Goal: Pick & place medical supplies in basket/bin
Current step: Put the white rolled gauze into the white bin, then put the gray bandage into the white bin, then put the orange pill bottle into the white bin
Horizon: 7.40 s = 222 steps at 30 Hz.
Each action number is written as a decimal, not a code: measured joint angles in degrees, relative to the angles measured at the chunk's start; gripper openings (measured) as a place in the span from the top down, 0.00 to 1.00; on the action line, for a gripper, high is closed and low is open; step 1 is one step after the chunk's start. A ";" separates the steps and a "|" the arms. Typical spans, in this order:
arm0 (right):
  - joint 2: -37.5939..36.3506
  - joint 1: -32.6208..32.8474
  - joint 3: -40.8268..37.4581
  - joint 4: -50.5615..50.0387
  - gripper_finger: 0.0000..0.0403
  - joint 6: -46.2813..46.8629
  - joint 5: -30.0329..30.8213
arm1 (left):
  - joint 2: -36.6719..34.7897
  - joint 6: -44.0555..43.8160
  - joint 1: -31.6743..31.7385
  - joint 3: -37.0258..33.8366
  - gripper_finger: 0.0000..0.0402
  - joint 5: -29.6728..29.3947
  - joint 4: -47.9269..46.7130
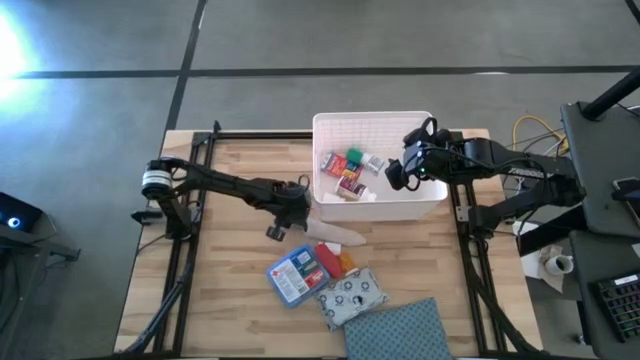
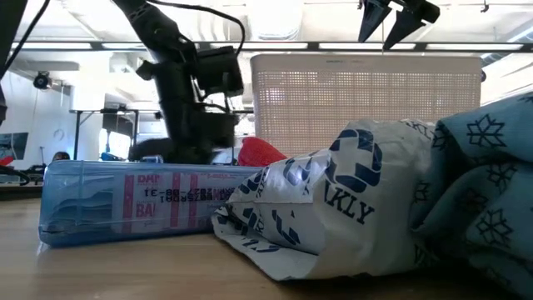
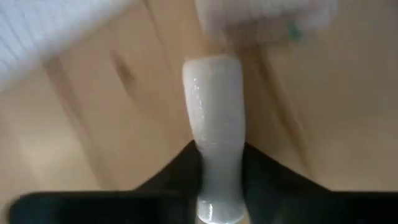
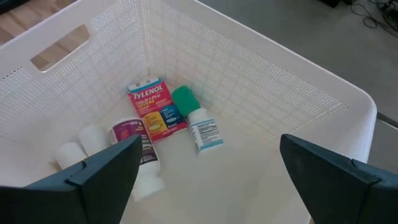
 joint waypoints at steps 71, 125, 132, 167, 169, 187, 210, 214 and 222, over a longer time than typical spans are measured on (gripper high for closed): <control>17.76 27.44 -2.85 2.14 0.08 8.11 -19.88 | -40.66 -47.20 1.38 7.85 0.36 -7.48 -12.44; 36.62 13.28 7.70 20.25 0.81 -1.81 -29.08 | -69.14 -63.02 1.33 -18.45 0.36 -7.12 -12.60; 28.72 13.61 21.04 17.10 0.79 -3.17 -17.19 | -69.12 -63.00 1.33 -18.49 0.36 -7.22 -11.97; 22.49 -0.41 16.31 -7.43 0.30 -18.19 -7.39 | -62.92 -70.62 0.17 -18.49 0.36 12.29 -3.48; 21.87 1.68 16.81 -7.41 0.29 -18.47 -7.48 | -61.90 -70.59 0.17 -18.55 0.36 14.19 -3.56; 18.74 10.16 9.70 -4.84 0.34 12.82 -44.51 | -47.31 -68.11 0.20 -18.58 0.36 14.14 -3.22; 25.86 16.93 -11.34 26.11 0.36 43.36 -35.87 | -54.79 -65.16 -9.49 -18.64 0.36 7.24 -2.39; 29.18 17.40 -9.36 25.73 0.37 42.32 -35.63 | -57.23 -65.16 -9.55 -18.87 0.36 7.22 -2.78; 35.16 17.41 -6.72 25.78 0.38 40.49 -35.65 | -59.33 -65.16 -9.55 -19.06 0.36 6.02 -3.26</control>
